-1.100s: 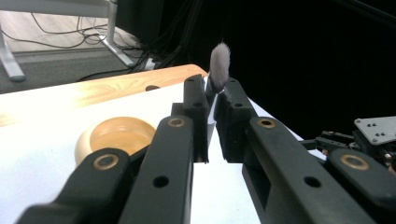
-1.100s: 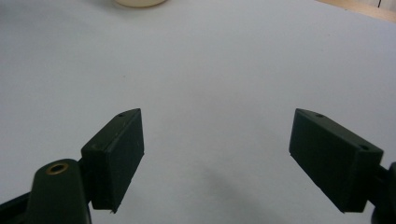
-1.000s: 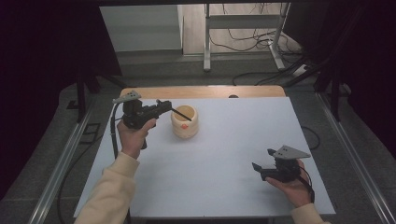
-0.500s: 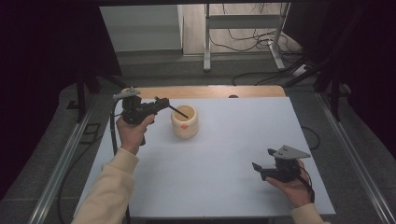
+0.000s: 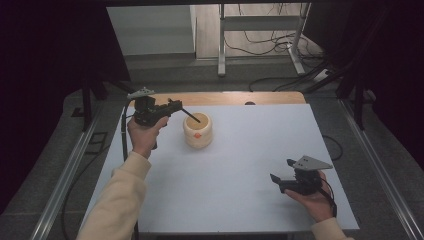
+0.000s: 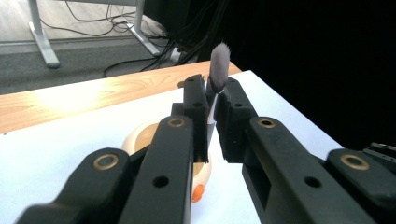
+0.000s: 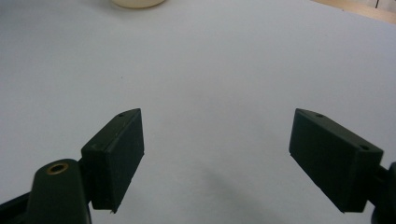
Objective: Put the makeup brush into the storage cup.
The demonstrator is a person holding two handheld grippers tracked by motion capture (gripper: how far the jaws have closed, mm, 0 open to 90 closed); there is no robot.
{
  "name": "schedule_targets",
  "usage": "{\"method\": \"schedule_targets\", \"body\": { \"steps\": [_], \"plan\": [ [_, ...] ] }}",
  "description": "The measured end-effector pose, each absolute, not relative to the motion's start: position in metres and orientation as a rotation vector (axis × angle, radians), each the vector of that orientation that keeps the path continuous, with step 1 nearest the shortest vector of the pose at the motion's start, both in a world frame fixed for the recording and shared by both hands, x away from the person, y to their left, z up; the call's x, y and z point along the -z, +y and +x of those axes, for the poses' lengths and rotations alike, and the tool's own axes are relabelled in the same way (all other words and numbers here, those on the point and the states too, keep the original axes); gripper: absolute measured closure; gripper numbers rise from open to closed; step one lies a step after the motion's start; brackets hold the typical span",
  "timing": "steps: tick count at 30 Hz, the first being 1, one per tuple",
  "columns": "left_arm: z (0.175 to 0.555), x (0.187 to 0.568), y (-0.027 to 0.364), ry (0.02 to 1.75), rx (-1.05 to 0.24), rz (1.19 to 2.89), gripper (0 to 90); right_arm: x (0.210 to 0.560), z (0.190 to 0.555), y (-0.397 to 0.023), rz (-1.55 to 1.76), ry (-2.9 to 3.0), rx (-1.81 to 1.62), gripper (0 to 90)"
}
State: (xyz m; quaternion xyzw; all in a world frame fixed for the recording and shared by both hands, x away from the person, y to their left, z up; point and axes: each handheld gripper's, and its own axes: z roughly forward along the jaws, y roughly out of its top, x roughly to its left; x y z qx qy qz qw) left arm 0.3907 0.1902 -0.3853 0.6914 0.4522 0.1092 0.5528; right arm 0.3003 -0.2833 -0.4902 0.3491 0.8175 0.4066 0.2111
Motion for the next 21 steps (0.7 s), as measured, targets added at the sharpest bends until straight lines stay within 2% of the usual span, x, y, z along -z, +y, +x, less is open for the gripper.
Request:
{"method": "schedule_targets", "body": {
  "steps": [21],
  "plan": [
    [0.413,0.405,0.180,1.128,-0.242,1.668,83.4,0.491,0.301,-0.283,0.970,2.278,-1.126,18.4]
  ]
}}
